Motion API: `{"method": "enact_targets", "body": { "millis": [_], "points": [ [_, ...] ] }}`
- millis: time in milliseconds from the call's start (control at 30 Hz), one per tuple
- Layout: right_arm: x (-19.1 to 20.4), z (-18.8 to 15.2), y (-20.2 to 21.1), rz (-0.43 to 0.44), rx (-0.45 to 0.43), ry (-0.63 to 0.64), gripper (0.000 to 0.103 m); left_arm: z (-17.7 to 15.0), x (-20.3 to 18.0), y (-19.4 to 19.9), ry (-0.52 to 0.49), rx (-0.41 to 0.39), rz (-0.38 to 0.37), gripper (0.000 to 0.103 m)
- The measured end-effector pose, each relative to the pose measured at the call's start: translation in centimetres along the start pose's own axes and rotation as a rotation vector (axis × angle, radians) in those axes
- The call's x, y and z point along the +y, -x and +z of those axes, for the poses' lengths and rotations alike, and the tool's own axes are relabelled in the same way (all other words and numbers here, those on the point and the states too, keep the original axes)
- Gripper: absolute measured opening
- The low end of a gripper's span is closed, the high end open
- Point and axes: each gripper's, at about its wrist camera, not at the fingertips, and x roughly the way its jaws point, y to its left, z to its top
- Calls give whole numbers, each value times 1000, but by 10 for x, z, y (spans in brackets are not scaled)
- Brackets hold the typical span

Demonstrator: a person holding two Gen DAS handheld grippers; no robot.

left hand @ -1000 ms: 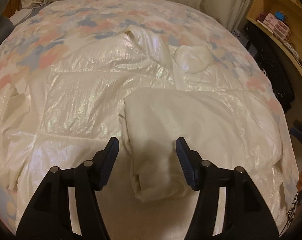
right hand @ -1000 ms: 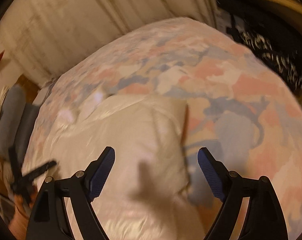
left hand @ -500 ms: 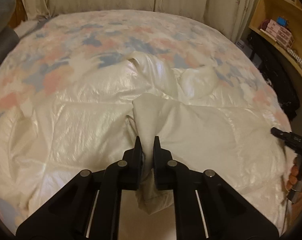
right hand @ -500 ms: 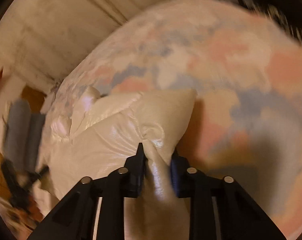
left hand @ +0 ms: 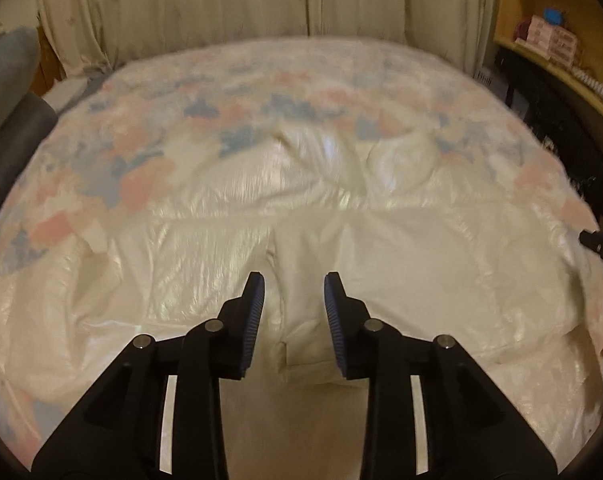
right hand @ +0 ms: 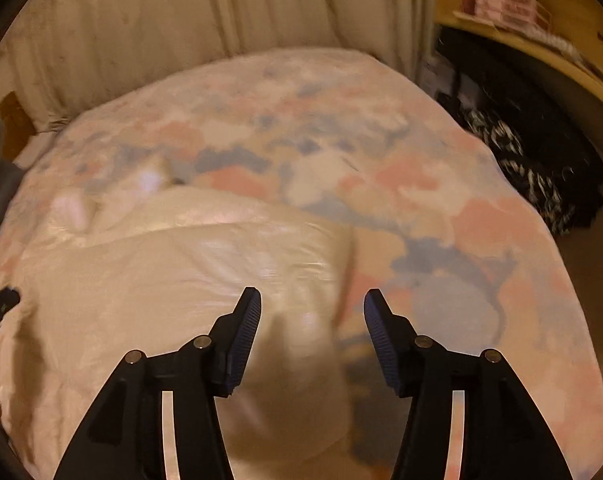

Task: Fold large clothes

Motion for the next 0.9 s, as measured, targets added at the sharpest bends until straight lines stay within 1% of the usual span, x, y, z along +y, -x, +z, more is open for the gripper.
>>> {"method": "enact_targets", "body": {
  "millis": [100, 167, 233, 267, 333, 400, 467, 533, 600, 667, 700, 800, 900],
  "points": [
    [33, -7, 16, 87, 5, 34, 55, 1, -15, 9, -6, -12, -19, 28],
    [67, -14, 16, 178, 30, 50, 55, -1, -29, 5, -21, 5, -40, 28],
    [97, -23, 10, 229, 65, 78, 55, -7, -45, -4, -28, 30, -32, 27],
    [114, -30, 4, 229, 78, 103, 55, -10, -52, -10, -20, 45, -33, 25],
    [135, -41, -6, 218, 104, 143, 54, -20, -61, -24, -5, 80, -33, 24],
    [146, -55, -19, 178, 134, 177, 54, -30, -65, -40, -1, 113, 8, 24],
    [138, -63, -24, 129, 122, 196, 54, -38, -62, -48, -4, 127, 11, 24],
    [119, -67, -22, 58, 99, 191, 54, -42, -56, -49, 8, 127, -12, 24],
    [90, -69, -22, -24, 80, 162, 54, -42, -50, -49, 20, 129, -28, 24],
    [57, -70, -25, -73, 88, 112, 54, -43, -47, -50, 23, 132, -36, 24],
    [42, -71, -26, -89, 96, 80, 57, -44, -47, -50, 22, 131, -37, 24],
    [14, -71, -26, -63, 114, 6, 58, -44, -46, -50, 14, 128, -26, 24],
    [7, -68, -24, -36, 125, -15, 58, -40, -45, -46, 12, 133, -19, 24]
  ]
}}
